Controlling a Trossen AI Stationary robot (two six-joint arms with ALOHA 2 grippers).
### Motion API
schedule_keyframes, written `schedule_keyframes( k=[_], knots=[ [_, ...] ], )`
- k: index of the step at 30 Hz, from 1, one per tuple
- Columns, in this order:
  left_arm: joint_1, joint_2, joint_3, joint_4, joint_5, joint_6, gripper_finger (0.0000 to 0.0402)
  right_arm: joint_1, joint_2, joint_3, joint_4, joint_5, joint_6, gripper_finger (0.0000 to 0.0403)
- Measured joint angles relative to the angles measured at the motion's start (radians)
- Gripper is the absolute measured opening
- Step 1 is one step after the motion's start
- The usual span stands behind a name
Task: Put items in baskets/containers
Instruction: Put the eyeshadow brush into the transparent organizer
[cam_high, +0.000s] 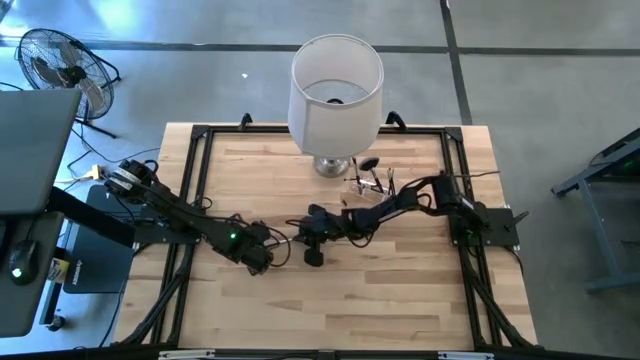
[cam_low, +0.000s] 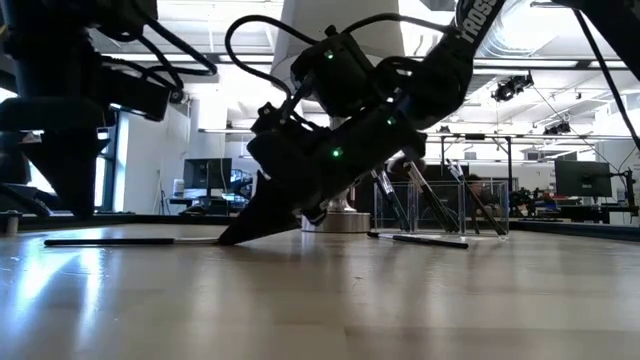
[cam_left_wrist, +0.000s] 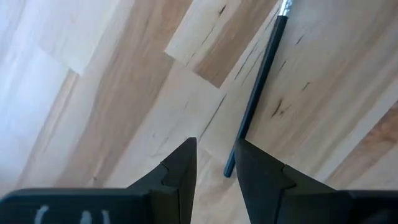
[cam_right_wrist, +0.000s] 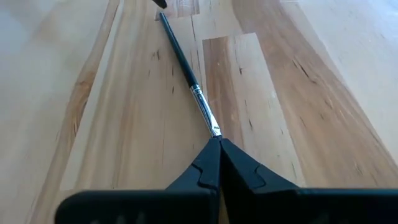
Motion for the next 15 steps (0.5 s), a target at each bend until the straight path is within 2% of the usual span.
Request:
schedule_keyframes(
  k=[6, 15],
  knots=[
    [0.006, 0.0, 0.0, 0.013, -0.026, 0.127, 0.0106, 0.001, -0.024, -0.002, 0.033, 0.011, -0.004, 0.0],
    [0.1, 0.0, 0.0, 0.122, -0.028, 0.353, 0.0106, 0.006, -0.073, 0.0, 0.039, 0.037, -0.047, 0.0]
  ],
)
